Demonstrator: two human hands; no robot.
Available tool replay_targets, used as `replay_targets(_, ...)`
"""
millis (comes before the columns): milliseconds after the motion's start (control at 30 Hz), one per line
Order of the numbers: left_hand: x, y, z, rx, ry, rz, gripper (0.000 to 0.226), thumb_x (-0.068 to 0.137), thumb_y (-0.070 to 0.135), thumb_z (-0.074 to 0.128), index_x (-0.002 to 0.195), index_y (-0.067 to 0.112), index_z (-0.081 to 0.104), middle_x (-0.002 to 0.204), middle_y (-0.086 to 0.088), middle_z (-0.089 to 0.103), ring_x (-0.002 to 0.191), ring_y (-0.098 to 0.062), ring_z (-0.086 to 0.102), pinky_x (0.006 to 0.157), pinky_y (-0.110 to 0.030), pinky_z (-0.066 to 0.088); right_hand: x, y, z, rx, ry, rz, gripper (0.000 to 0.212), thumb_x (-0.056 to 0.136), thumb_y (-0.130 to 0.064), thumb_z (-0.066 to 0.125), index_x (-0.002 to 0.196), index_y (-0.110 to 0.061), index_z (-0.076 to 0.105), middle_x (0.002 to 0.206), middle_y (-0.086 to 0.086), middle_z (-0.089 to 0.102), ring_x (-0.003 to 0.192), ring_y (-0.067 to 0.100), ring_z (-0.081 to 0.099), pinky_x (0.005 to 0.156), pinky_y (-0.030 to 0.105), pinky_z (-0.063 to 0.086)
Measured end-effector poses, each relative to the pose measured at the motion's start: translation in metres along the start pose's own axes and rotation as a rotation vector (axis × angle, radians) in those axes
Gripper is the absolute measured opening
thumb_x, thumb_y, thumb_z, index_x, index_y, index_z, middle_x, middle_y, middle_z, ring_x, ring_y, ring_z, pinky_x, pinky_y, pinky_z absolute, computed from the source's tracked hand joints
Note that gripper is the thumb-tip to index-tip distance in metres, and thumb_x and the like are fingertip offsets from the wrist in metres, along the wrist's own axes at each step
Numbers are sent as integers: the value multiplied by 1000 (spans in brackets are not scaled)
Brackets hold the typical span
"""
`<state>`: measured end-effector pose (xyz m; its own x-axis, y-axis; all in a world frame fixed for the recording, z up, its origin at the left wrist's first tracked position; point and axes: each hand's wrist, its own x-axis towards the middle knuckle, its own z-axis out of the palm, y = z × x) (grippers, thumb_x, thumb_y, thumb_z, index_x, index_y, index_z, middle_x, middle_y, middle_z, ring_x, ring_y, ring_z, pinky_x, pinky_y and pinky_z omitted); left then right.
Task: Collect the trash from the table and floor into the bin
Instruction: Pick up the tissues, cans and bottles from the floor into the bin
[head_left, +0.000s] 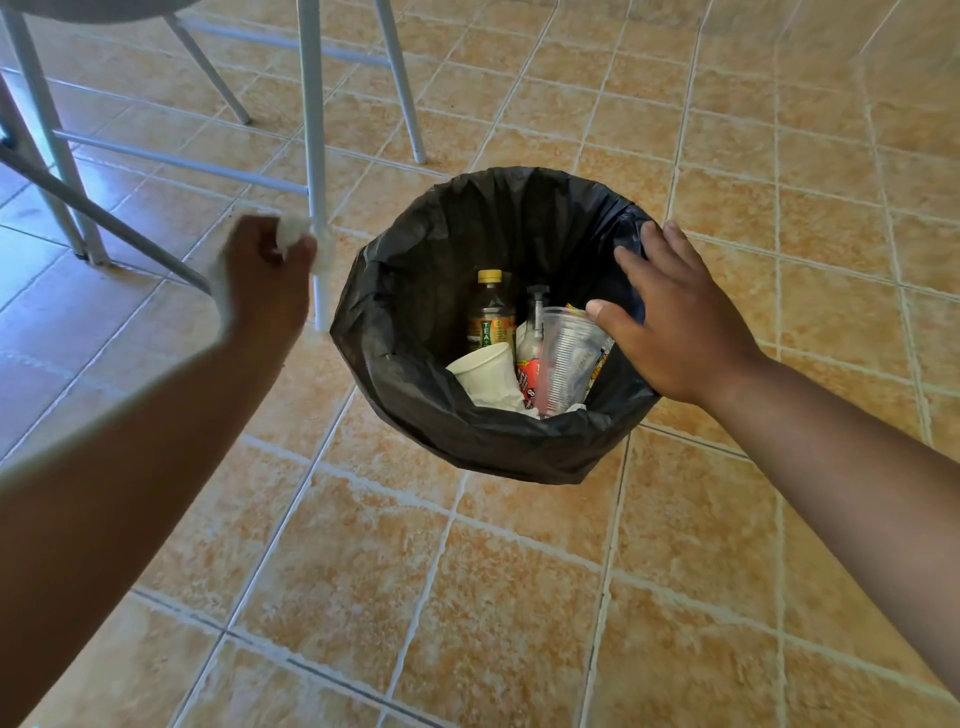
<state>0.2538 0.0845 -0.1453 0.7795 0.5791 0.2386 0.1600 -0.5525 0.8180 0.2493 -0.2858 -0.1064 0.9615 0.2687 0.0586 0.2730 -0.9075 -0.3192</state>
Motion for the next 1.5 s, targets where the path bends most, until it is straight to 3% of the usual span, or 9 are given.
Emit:
replay_targets(167, -17, 81, -4, -275, -157, 247, 19, 79, 25, 72, 91, 32, 58, 84, 10, 63, 76, -7, 61, 75, -26, 54, 0, 0, -1, -2, -9, 4, 73, 97, -57, 42, 155, -17, 26, 166, 5, 4, 152, 17, -8, 121, 39, 7)
replay_targets(300, -59, 107, 7, -62, -524, 380, 22, 79, 26, 77, 97, 29, 67, 87, 8, 70, 79, -6, 65, 73, -20, 52, -1, 0, -1, 4, -12, 0, 72, 98, -57, 41, 156, -17, 25, 166, 5, 3, 152, 17, -8, 121, 39, 7)
replay_targets(433, -93, 110, 17, 48, -705, 519, 22, 77, 29, 80, 97, 28, 71, 78, 22, 63, 77, 7, 62, 68, -6, 46, -1, 0, 0, 5, -15, -2, 72, 98, -57, 40, 156, -17, 25, 166, 5, 3, 153, 18, -8, 122, 40, 8)
replay_targets(533, -101, 111, 22, 82, -807, 511, 44, 77, 33, 80, 118, 24, 68, 96, 14, 69, 77, 5, 65, 74, -11, 51, -1, 1, 0, 11, -12, -3, 72, 98, -57, 40, 156, -17, 26, 166, 5, 4, 153, 18, -8, 121, 40, 9)
replay_targets(733, -81, 108, 15, 140, -612, 490, 46, 84, 34, 72, 127, 24, 62, 112, 10, 66, 92, 6, 59, 84, -15, 46, -1, 1, 0, 21, -13, -3, 72, 98, -58, 40, 155, -16, 26, 166, 6, 5, 153, 18, -8, 121, 41, 9)
replay_targets(933, -44, 84, 8, 370, -410, 419, 58, 91, 40, 58, 141, 16, 47, 142, -10, 48, 132, -31, 41, 106, -42, 35, -1, 1, -1, 56, 6, -2, 71, 98, -53, 45, 155, -15, 28, 166, 7, 8, 153, 18, -6, 122, 42, 10)
replay_targets(1067, -33, 69, 7, 435, -528, 344, 41, 90, 35, 58, 128, 21, 53, 113, -12, 60, 112, -38, 55, 84, -38, 37, -1, 2, -1, 82, 21, 0, 70, 97, -50, 51, 154, -13, 30, 166, 7, 11, 153, 18, -5, 121, 42, 11)
replay_targets(1300, -36, 64, 9, 361, -509, 291, 41, 86, 21, 52, 126, 26, 51, 106, -8, 61, 94, -28, 51, 80, -37, 36, 0, -1, -5, 135, 10, 18, 68, 96, -43, 57, 153, -14, 33, 165, 6, 15, 153, 18, -1, 122, 41, 11)
replay_targets(1500, -31, 62, 8, 346, -472, 265, 51, 80, 21, 55, 130, 31, 55, 102, 0, 47, 91, -19, 42, 81, -35, 34, 4, 5, -24, 371, 156, 134, 53, 94, -25, 64, 144, -17, 49, 156, 5, 38, 145, 21, 32, 117, 40, 29)
